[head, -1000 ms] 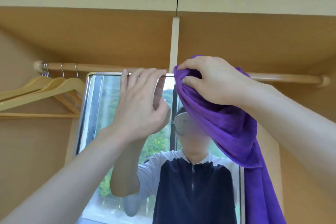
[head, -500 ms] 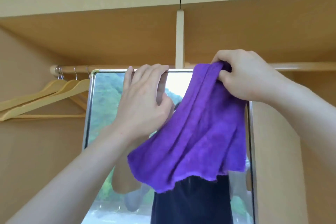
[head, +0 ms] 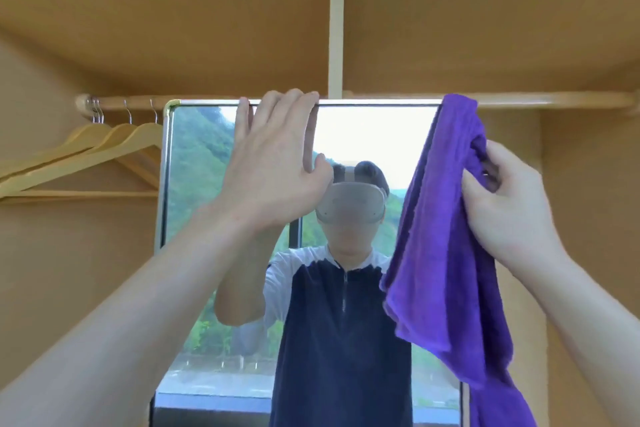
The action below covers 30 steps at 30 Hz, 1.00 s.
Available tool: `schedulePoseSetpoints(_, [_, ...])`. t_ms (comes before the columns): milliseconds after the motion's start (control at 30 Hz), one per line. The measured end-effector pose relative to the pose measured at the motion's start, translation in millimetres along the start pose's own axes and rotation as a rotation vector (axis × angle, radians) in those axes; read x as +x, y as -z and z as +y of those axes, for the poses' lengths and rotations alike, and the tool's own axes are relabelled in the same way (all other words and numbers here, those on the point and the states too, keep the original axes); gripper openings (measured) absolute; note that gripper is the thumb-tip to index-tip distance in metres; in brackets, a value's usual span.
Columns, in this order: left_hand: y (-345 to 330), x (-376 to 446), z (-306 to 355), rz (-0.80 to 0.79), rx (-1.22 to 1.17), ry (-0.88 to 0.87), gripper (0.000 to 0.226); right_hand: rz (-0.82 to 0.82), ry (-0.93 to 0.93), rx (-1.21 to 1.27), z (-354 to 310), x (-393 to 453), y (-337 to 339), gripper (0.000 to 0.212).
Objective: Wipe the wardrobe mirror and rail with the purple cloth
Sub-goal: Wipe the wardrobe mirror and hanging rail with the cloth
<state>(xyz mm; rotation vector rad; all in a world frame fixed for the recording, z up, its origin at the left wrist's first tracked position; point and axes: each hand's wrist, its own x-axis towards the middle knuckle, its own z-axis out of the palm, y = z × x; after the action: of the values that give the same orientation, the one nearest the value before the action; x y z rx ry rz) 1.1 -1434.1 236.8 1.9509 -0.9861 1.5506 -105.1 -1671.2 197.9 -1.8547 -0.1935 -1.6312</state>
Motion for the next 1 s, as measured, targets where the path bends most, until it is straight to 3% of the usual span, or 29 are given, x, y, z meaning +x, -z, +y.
schedulePoseSetpoints(100, [2, 0, 3, -0.01, 0.012, 0.012, 0.075, 0.04, -0.096, -0.002, 6, -20, -3, 0.014])
schedulePoseSetpoints(300, [0, -5, 3, -0.042, 0.045, 0.009, 0.082, 0.045, -0.182, -0.056, 9, -81, -6, 0.025])
schedulePoseSetpoints(400, [-5, -16, 6, -0.079, 0.029, -0.02, 0.083, 0.054, -0.045, -0.213, 3, -91, -8, 0.028])
schedulePoseSetpoints(500, [-7, -32, 9, -0.141, 0.023, -0.101, 0.079, 0.041, 0.158, -0.517, -7, -82, -9, 0.05])
schedulePoseSetpoints(600, [-4, -46, 16, -0.152, -0.103, -0.1, 0.063, -0.001, 0.236, -0.705, -22, -66, -12, 0.048])
schedulePoseSetpoints(733, [0, -73, 35, -0.108, -0.373, -0.087, 0.041, -0.142, 0.273, -0.823, -36, -63, -13, 0.041])
schedulePoseSetpoints(833, [-4, -94, 49, -0.24, -0.487, -0.053, 0.047, -0.317, 0.301, -0.812, -43, -80, -18, 0.041])
schedulePoseSetpoints(1000, [-13, -104, 33, -0.254, -0.409, -0.043, 0.034, -0.661, 0.4, -0.616, -38, -91, -24, 0.039])
